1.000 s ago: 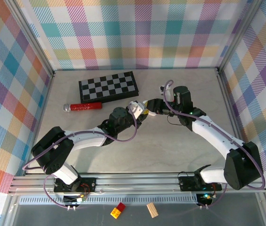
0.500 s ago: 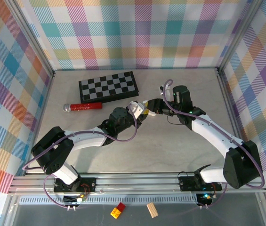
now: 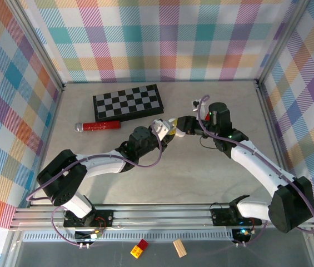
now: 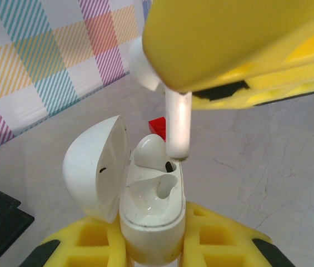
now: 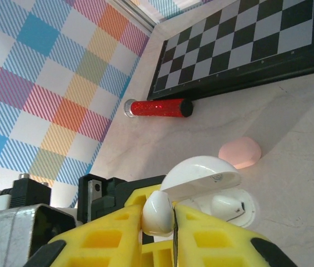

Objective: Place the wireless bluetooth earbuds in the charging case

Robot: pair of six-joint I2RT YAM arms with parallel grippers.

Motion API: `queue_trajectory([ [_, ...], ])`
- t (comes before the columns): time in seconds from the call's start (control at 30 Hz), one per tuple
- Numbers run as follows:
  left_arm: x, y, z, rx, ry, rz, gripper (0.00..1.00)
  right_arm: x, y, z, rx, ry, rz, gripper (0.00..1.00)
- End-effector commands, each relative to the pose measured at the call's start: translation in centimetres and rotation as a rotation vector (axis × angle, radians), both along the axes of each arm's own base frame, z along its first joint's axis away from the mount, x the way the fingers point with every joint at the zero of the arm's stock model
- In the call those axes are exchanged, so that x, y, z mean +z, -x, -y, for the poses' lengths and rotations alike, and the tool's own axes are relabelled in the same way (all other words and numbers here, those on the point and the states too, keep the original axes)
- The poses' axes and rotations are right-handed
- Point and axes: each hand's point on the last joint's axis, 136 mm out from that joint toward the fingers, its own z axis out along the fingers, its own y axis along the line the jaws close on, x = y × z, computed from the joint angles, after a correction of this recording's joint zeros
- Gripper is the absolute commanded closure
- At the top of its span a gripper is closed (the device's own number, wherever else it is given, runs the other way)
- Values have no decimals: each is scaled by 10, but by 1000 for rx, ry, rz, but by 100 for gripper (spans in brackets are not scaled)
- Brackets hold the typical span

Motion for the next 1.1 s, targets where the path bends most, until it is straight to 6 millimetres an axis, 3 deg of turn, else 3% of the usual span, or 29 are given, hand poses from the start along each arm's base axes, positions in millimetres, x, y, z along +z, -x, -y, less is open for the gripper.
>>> queue_trajectory([
  [0.0,23,6,10,-37,56,44,83,0,-2,3,-15,5,25,81],
  [1.07,33,6,8,-27,72,59,83,-23,-8,3,-20,56,-13,81],
])
